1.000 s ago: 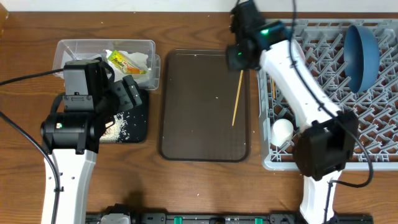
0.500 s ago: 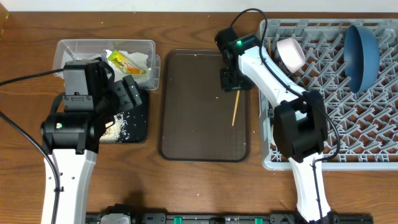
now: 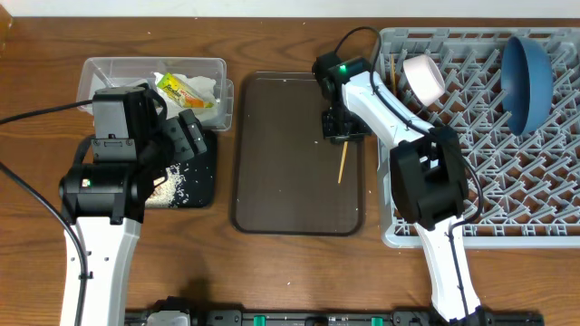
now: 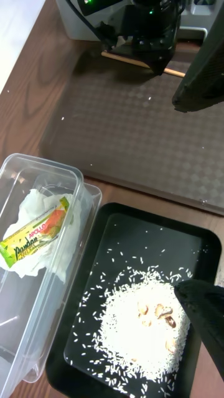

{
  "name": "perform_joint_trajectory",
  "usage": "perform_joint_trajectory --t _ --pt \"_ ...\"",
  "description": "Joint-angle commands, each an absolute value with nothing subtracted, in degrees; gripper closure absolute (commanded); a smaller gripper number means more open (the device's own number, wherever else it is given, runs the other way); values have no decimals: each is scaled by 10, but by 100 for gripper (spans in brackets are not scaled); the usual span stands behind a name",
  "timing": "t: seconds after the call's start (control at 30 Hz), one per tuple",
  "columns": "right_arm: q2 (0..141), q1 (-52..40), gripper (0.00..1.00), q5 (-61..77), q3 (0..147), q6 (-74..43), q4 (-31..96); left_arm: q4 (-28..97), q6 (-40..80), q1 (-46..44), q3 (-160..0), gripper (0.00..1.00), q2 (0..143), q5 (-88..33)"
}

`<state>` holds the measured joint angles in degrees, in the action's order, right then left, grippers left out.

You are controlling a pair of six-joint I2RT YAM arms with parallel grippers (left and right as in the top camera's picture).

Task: Sort waste into correct bins and load items into the dishwasher rack
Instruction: 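Grasp the remaining chopstick on the brown tray with the right gripper, then place the chopstick upright in the rack's left edge and release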

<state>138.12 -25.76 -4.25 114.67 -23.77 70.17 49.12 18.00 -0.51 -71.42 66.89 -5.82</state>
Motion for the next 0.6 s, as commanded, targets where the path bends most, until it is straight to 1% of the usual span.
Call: perform_joint_trajectory --t 0.0,0.03,0.13,0.3,0.37,0.57 --pt "1398 -262 96 -44 1145 -244 696 493 177 -3 -727 11 670 -54" --pt "1398 -263 99 -44 1145 -244 696 493 177 -3 -727 11 670 -54" --pt "1397 -263 99 -38 1146 -239 696 493 177 -3 -727 11 670 -54" --pt "1369 -253 99 16 1174 -178 703 493 177 -3 -727 11 670 -54" --pt "1341 -247 99 33 1195 -155 712 493 177 -3 -727 11 670 -54" --pt "1221 -205 99 20 1258 -92 735 493 177 -3 -727 11 670 -54"
